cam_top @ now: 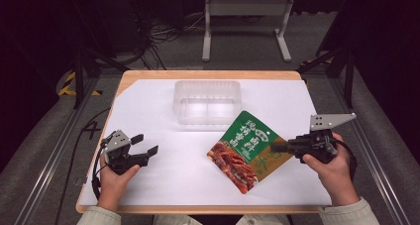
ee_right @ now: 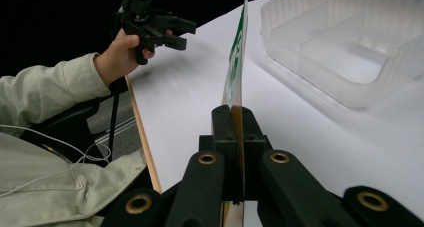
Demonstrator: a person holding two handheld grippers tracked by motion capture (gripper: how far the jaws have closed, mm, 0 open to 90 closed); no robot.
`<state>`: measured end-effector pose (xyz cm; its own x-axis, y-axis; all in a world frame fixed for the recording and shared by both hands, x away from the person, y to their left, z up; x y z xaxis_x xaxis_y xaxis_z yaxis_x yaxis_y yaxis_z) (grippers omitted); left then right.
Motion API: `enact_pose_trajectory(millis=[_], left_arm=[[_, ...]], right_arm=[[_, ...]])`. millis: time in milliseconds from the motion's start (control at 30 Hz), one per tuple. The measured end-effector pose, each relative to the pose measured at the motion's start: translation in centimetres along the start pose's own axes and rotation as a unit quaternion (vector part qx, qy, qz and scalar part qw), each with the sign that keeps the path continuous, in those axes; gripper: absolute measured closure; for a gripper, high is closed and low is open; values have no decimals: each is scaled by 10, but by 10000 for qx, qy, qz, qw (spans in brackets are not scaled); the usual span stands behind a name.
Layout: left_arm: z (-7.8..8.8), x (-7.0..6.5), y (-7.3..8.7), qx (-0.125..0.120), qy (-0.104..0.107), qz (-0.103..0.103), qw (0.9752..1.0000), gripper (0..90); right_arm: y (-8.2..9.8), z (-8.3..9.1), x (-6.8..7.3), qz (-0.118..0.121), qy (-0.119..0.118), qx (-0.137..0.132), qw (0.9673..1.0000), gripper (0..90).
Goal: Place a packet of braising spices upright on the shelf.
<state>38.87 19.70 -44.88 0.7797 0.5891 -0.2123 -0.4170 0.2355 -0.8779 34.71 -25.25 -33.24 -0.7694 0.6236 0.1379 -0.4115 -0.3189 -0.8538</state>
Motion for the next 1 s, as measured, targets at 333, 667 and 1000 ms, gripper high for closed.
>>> enact_pose_trajectory(millis=[333,667,1000], left_arm=[[1,0,0,-19,-6,26,10000,272],[1,0,0,-29,-3,10,10000,272],[2,0,0,-33,2,28,10000,270]], right_arm=[[-20,-1,3,38,62,-77,9999,900],[-41,7,-6,-247,267,-343,9987,900],[-66,4,-13,-384,278,-489,9977,900]])
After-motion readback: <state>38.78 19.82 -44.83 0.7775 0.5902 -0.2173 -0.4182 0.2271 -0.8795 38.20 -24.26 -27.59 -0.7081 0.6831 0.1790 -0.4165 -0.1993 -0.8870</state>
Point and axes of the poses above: each handheld gripper's, and its own axes: z roughly backward along the jaws, y roughly out of its underside, x roughly to its left, the point moved 5 cm from there along -z, roughly forward along the jaws, and after that the axes turned 14 degrees about y, right-handed, at the moved point
